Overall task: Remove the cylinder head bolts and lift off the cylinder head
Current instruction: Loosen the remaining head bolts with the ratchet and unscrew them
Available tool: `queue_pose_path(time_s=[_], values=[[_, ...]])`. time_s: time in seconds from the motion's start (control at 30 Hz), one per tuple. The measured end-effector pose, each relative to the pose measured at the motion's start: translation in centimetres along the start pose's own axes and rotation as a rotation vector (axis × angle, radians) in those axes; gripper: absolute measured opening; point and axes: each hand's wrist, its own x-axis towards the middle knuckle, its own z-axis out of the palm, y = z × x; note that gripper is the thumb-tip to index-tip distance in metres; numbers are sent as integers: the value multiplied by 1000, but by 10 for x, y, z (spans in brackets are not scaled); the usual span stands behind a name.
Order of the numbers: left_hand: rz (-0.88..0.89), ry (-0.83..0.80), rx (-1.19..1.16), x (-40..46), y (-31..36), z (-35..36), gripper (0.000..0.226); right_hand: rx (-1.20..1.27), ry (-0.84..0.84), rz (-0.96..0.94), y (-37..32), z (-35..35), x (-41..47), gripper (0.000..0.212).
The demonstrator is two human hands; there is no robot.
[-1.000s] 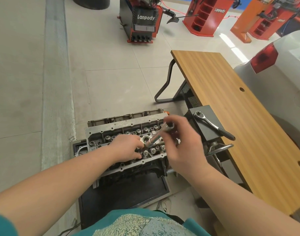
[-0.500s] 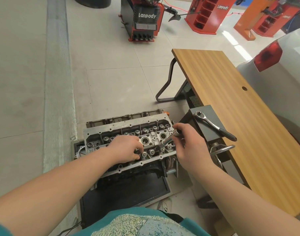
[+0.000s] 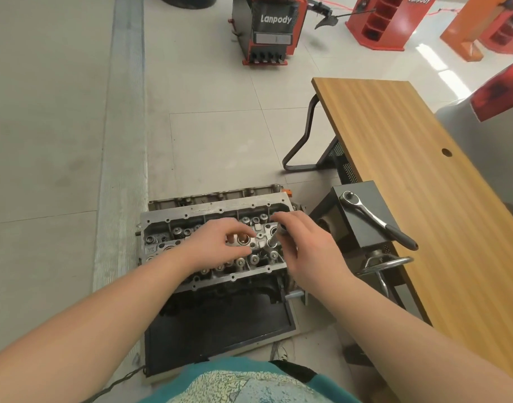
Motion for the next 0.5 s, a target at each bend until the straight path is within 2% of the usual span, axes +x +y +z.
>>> queue_pose_path(time_s=[0.1,0.2,0.27,0.37,0.43,0.5], values=[[70,2,-305,-6,46,14,58,99,4,-28,3,9,1,42],[155,84,-538,-2,75,43,81,52,82,-51,15,9,-5,43],[191,133,-666,1,86,59,77,34,59,-49,31,2,-11,46],[190,216,-755,7,92,74,43,30,-24,-44,66,-9,-25,54],[103,394,-788,12,95,81,41,18,11,39,100,-15,-33,51],[-1,588,-808,16,97,84,44,4,73,213,141,-21,-34,46]])
